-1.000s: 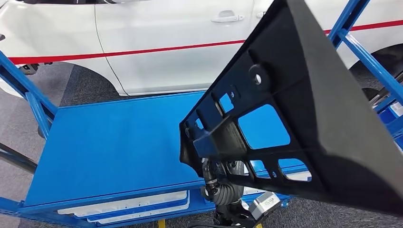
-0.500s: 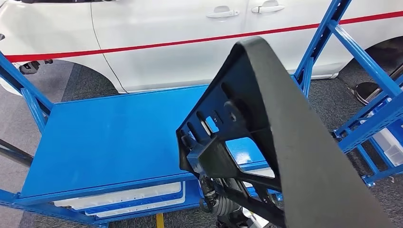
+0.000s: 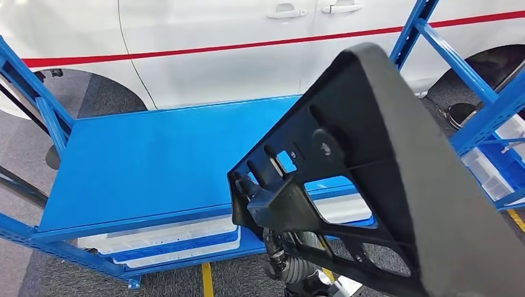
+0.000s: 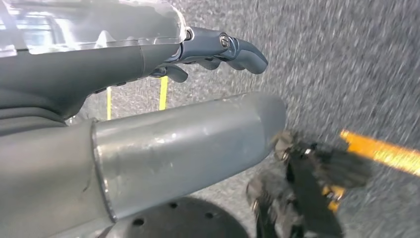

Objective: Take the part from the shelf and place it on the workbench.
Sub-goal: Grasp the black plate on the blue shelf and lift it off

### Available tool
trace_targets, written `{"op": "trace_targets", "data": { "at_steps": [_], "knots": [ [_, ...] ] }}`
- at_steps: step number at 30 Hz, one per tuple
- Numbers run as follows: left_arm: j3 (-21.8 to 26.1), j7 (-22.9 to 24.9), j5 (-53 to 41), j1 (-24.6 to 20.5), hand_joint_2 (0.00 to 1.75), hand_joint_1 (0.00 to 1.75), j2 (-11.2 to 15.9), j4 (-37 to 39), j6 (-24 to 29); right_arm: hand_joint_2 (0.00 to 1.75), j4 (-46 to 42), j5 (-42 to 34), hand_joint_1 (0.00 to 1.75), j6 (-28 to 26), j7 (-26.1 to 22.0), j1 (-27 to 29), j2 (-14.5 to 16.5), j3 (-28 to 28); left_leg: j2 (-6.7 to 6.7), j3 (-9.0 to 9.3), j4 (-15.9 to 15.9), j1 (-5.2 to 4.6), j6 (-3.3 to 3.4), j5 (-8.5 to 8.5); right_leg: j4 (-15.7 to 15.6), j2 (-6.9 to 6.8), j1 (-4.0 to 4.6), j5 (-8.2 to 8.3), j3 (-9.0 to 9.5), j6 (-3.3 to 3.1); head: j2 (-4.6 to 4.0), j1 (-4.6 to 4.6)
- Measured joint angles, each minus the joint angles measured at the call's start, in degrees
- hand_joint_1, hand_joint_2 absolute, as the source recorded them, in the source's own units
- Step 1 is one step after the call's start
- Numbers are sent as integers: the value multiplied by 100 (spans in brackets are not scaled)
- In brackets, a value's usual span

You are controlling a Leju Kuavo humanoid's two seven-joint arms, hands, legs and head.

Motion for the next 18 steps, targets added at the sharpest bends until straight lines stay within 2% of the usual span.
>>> {"op": "trace_targets", "data": {
  "at_steps": [1,2,4,5,6,7,9,10,11,12,13,14,16,17,18],
  "knots": [
    [0,0,-9,3,0,0,-2,0,-3,175,-21,-35,175,20,-2,6,1,-5,32,-21,32,-9,-25,12,-236,-60,21,-3,129,-38,0,0],
    [-1,0,-20,2,0,0,-4,0,-4,175,-38,-57,175,36,-4,14,2,-13,66,-34,48,-15,-58,31,-345,-79,42,-24,163,-82,1,-2],
    [-1,0,-37,-2,0,0,-4,0,-4,175,-61,-78,175,56,-5,35,4,-32,131,-43,56,-12,-133,61,-379,3,46,49,101,-179,1,0],
    [-1,0,-48,-5,0,0,-1,0,-4,175,-70,-79,175,66,-4,45,5,-44,116,-67,91,-5,-177,4,-391,40,35,98,60,-223,1,-2],
    [0,0,-63,-4,0,0,2,0,-4,175,-79,-80,175,74,-2,55,7,-55,70,-107,197,0,-216,-149,-405,74,23,156,10,-271,1,-1],
    [1,0,-79,-2,0,0,6,0,-5,175,-87,-80,175,82,-1,65,9,-65,2,-171,404,11,-251,-393,-413,106,14,217,-51,-308,1,-3],
    [1,1,-108,1,0,0,10,0,-14,175,-96,-79,175,92,3,86,12,-84,-101,-320,1050,24,-291,-935,-407,192,22,336,-200,-345,0,-3],
    [1,1,-116,1,0,0,12,0,-19,175,-96,-79,175,95,4,98,12,-96,-119,-358,1342,27,-296,-1074,-399,240,27,396,-277,-346,0,-2],
    [1,1,-121,0,0,0,13,0,-23,175,-96,-79,175,97,5,110,12,-109,-128,-332,1497,27,-292,-1077,-388,290,33,456,-357,-342,0,-2],
    [1,1,-124,-3,0,0,14,0,-25,175,-97,-80,175,98,6,120,12,-121,-137,-216,1457,26,-276,-957,-376,342,36,512,-434,-335,0,-3],
    [1,1,-125,-5,0,0,15,0,-25,175,-101,-80,175,98,7,128,12,-131,-173,2,1211,21,-244,-777,-365,401,40,570,-508,-324,1,-3],
    [1,1,-125,-7,0,0,19,-1,-26,175,-109,-80,175,98,7,135,13,-137,-273,283,829,13,-195,-631,-356,458,39,626,-573,-313,1,-3],
    [1,2,-125,-3,0,0,39,-3,-26,175,-132,-79,175,100,10,141,18,-142,-526,814,14,-2,-101,-561,-351,570,42,738,-664,-268,1,-3],
    [1,1,-125,-4,0,0,48,-4,-28,175,-141,-79,175,102,11,144,20,-143,-609,938,-213,-12,-73,-592,-361,619,31,794,-686,-236,0,-2],
    [1,1,-125,-10,0,0,54,-5,-29,175,-147,-78,175,104,13,146,22,-145,-611,982,-323,-24,-64,-605,-378,672,23,854,-702,-196,0,-2]
  ]
}}
